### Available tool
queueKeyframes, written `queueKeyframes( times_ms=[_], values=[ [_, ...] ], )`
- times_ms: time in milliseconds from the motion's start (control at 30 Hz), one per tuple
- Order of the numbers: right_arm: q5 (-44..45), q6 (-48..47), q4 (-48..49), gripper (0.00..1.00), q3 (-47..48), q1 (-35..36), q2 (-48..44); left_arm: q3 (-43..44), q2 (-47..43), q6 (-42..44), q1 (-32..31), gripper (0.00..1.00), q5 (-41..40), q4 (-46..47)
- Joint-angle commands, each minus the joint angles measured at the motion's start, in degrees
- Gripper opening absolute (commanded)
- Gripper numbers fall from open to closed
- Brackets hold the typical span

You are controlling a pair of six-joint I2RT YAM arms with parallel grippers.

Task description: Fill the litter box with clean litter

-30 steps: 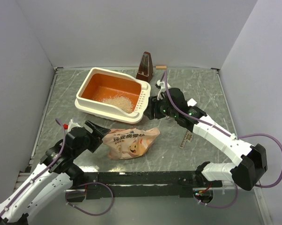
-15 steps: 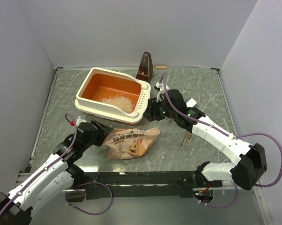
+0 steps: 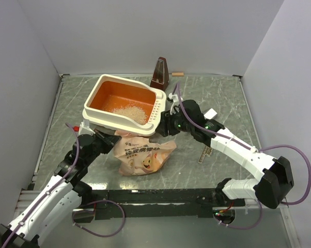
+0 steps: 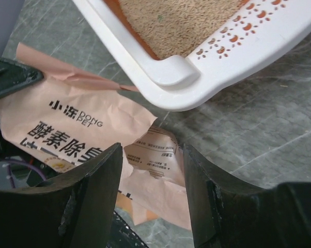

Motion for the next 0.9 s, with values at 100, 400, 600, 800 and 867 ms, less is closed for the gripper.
queueKeyframes(
  times_ms=[100,400,600,800,867],
  values=[
    [-11.18,-8.88,1.29,0.63,3.39,0.7,1.44,-1.46,-1.51,11.15,0.39,0.01,5.31,18.61],
    [-22.07,-26.02,9.61,0.73,5.85,0.7,4.17,-8.39,-4.41,17.92,0.83,0.01,12.25,35.05],
    [-29.56,-37.8,11.65,0.77,7.96,0.97,6.19,-9.46,-6.34,20.82,1.54,0.01,20.15,38.94],
    [-35.44,-48.96,9.91,0.8,11.56,0.88,10.49,-10.95,-9.33,22.58,1.62,0.01,24.29,39.55],
    [-37.81,-53.61,2.98,0.8,16.03,0.79,13.99,-11.48,-10.38,22.5,1.62,0.01,25.17,39.99]
  ],
)
